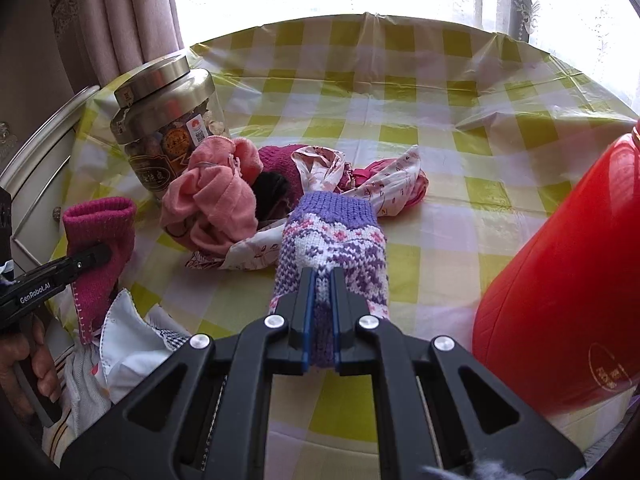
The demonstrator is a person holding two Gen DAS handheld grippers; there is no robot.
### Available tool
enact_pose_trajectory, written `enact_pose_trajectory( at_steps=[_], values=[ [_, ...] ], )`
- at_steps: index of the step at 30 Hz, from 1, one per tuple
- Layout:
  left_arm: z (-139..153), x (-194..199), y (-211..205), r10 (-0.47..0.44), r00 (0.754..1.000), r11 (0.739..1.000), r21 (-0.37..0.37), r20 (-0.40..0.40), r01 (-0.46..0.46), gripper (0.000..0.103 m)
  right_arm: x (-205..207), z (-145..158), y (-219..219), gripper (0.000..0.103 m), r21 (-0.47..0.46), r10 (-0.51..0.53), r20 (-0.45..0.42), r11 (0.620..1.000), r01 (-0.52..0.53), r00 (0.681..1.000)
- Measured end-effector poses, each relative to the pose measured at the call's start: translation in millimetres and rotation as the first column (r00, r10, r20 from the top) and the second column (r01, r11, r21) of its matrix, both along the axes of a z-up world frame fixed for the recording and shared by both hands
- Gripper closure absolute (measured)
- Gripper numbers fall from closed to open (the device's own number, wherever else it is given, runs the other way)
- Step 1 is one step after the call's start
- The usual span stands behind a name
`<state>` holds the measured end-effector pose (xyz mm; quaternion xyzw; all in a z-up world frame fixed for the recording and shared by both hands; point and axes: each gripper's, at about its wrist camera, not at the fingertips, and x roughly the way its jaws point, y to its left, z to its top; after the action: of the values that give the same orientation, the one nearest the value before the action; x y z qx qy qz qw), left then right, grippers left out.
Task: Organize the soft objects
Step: 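Grasp the pink knit glove with the left gripper while the right gripper grasps the purple mitten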
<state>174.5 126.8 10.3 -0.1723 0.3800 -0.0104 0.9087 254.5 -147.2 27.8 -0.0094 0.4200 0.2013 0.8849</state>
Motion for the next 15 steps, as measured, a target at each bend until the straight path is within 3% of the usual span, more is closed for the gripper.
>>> enact_pose_trajectory(
  at_steps=[6,11,13,15],
  values=[
    [12,-14,-7,-0.003,0.999,1.000,0.000,0.044,0.003,0.097,-32,3,-9,0.094,-0.023,0.022,-0.012,0.999,-0.023,1.000],
    [18,-24,-15,-0.015,0.998,1.000,-0.009,0.063,0.016,0.097,-44,-15,-17,0.093,-0.090,0.027,-0.109,0.995,-0.037,0.994],
    [20,-28,-17,-0.020,0.997,1.000,-0.012,0.069,0.021,0.097,-44,-20,-17,0.081,-0.140,0.029,-0.114,0.989,-0.045,0.993],
    [21,-29,-19,-0.023,0.997,1.000,-0.013,0.073,0.024,0.097,-44,-20,-13,0.037,-0.148,0.049,-0.095,0.987,-0.062,0.994]
  ],
)
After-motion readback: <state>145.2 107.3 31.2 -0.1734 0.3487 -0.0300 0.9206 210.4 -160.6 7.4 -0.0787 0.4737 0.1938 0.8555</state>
